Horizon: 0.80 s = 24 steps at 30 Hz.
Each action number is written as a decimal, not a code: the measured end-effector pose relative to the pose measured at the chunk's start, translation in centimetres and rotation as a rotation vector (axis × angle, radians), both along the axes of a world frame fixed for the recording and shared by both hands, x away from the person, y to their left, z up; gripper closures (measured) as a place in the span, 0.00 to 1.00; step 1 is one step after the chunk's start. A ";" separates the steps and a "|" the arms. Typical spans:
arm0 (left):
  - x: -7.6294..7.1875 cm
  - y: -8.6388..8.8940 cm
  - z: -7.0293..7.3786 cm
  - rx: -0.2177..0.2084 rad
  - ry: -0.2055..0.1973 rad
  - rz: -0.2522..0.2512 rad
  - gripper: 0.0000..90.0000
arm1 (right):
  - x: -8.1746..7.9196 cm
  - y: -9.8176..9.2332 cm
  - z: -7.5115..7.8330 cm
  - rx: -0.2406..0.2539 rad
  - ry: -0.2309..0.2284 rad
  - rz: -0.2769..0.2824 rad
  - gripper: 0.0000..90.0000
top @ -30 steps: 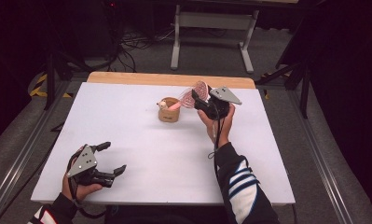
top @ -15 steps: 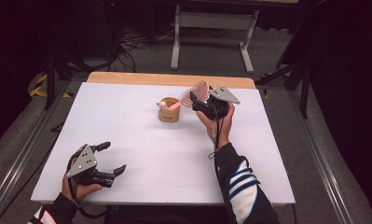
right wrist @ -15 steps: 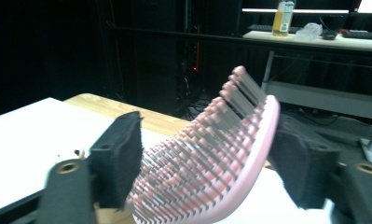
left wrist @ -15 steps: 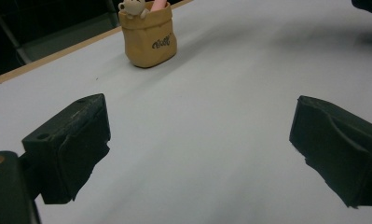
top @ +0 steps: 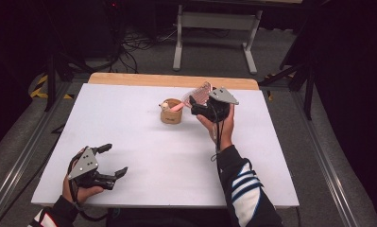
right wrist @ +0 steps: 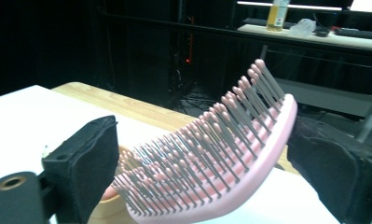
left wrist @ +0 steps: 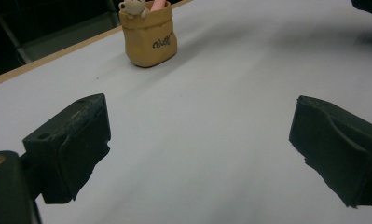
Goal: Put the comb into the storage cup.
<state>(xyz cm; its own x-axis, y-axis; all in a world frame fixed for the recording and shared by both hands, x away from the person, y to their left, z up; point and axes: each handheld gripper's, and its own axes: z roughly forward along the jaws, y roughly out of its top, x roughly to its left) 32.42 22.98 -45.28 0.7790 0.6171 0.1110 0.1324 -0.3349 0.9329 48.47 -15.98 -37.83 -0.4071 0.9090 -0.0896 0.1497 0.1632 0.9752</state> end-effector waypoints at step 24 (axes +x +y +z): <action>-0.1 -0.1 0.1 0.000 -0.003 -0.002 0.07 | -0.7 0.5 0.8 -0.057 -0.049 0.013 0.04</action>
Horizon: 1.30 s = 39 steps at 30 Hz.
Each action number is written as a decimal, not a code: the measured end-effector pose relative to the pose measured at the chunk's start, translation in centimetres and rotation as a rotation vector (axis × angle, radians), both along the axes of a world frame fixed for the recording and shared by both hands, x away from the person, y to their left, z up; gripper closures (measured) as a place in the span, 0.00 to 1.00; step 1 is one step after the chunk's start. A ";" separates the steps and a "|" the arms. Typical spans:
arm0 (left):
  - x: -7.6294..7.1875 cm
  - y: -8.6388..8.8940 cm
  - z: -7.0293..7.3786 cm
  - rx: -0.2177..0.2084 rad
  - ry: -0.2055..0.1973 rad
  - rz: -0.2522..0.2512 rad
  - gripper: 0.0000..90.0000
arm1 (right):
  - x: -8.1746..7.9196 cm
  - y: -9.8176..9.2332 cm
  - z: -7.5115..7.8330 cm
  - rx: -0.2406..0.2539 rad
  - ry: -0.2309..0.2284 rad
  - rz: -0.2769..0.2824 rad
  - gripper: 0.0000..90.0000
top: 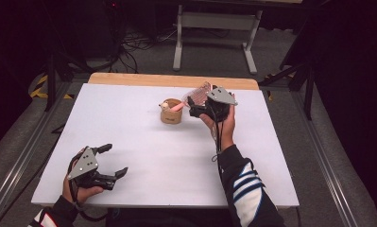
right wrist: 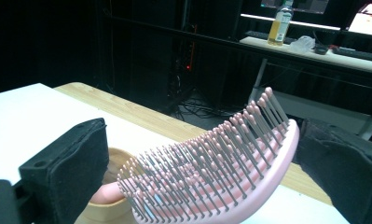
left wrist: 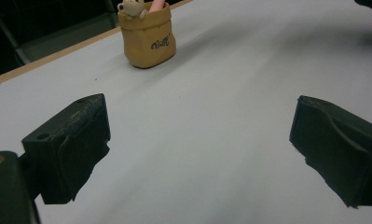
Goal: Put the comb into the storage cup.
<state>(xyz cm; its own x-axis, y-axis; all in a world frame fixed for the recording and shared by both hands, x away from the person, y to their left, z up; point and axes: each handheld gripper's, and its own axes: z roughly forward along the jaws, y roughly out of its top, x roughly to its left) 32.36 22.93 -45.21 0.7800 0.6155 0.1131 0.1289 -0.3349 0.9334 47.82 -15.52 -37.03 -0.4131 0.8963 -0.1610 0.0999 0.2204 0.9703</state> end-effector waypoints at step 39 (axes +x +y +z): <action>0.1 0.0 -0.1 -0.002 0.002 0.007 0.06 | -3.8 -0.1 0.6 -0.055 -0.077 0.041 0.05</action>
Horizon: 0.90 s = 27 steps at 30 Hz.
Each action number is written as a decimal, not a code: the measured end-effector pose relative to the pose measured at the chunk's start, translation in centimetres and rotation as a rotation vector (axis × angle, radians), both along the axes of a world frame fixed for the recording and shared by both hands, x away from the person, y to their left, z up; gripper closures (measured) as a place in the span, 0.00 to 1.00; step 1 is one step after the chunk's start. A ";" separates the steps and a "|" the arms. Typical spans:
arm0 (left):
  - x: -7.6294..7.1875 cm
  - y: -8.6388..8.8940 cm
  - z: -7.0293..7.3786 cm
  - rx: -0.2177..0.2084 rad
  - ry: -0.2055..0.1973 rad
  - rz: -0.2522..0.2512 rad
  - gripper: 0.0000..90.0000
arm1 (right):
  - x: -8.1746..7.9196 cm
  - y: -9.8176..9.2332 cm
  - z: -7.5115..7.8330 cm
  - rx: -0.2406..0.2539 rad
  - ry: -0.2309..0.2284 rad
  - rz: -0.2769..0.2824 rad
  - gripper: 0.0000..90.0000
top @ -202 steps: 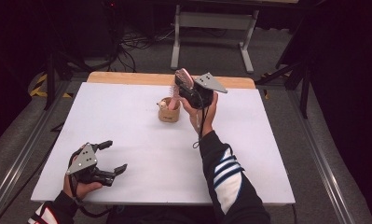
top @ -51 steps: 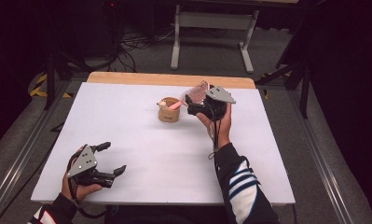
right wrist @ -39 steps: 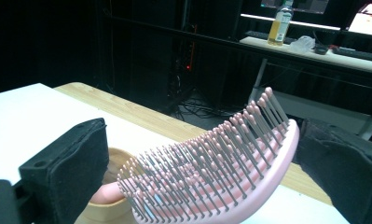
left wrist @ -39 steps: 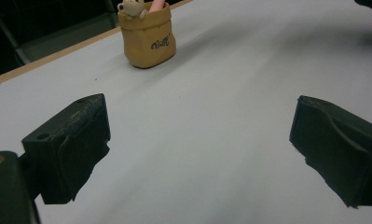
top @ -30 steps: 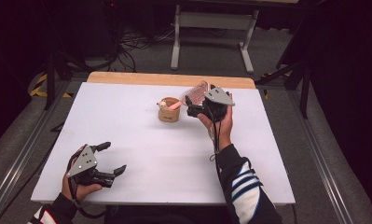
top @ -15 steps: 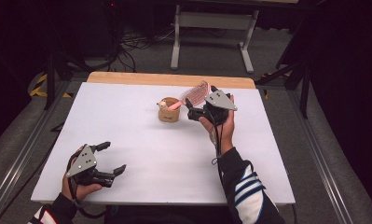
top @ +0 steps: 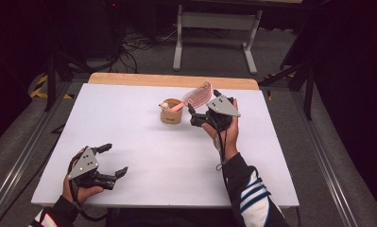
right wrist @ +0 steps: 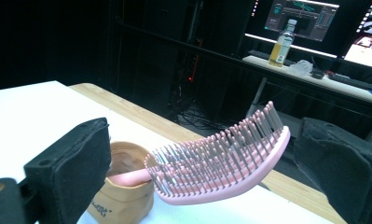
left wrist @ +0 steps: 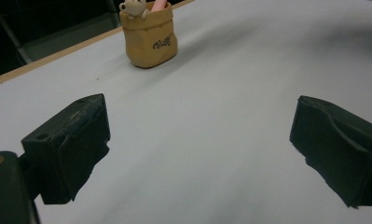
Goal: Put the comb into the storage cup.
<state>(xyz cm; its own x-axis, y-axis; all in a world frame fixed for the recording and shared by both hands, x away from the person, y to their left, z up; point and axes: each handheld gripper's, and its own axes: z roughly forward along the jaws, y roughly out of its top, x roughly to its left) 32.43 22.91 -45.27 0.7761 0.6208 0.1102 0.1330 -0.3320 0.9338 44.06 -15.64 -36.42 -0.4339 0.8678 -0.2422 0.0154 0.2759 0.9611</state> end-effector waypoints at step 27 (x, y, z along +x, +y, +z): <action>0.0 -0.1 0.0 0.010 -0.003 -0.002 0.06 | -2.5 -0.8 -1.0 -0.032 -0.004 0.047 0.06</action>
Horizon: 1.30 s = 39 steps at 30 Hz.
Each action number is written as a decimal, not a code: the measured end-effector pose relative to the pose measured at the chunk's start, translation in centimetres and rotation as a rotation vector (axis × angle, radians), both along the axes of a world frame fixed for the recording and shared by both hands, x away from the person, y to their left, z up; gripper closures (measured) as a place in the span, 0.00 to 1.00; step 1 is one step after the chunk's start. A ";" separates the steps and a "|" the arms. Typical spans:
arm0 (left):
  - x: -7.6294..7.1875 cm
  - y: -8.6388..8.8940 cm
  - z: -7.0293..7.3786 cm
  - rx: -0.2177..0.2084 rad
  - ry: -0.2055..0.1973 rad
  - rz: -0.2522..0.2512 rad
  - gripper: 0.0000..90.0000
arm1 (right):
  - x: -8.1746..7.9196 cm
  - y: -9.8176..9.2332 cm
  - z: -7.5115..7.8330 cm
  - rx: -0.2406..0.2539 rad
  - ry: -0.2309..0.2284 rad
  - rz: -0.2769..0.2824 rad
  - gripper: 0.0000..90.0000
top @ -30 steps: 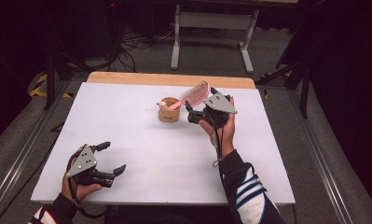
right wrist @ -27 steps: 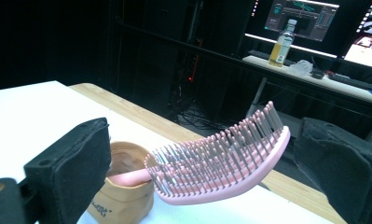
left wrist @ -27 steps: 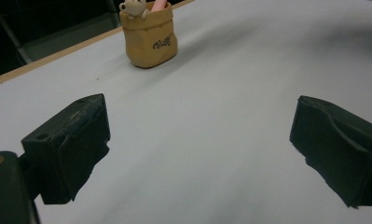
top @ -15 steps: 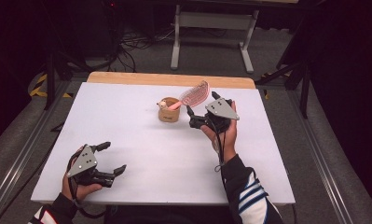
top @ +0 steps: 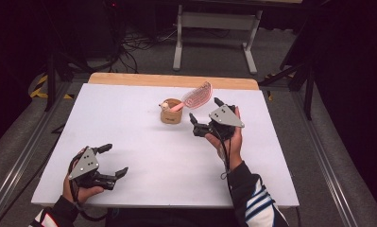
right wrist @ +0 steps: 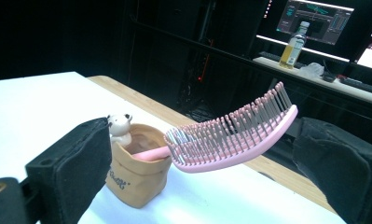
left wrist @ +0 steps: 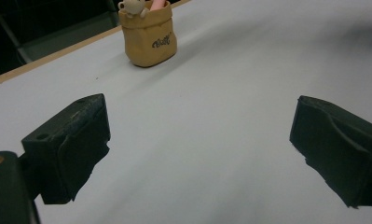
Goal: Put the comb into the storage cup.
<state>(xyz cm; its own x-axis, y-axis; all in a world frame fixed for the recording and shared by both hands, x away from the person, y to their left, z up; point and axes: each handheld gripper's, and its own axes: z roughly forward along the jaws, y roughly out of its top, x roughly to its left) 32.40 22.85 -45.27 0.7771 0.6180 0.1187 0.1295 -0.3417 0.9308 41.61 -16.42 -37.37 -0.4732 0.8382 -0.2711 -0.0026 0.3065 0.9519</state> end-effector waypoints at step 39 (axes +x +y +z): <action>0.0 0.0 0.1 0.007 -0.006 0.003 0.06 | -4.7 -1.3 0.5 -0.050 -0.011 0.108 0.06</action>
<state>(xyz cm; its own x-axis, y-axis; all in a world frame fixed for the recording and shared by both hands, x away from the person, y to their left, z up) 32.38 22.86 -45.18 0.7743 0.6199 0.1277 0.1249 -0.3474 0.9294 36.96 -17.73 -36.85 -0.5570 0.7677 -0.3168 -0.0482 0.3509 0.9352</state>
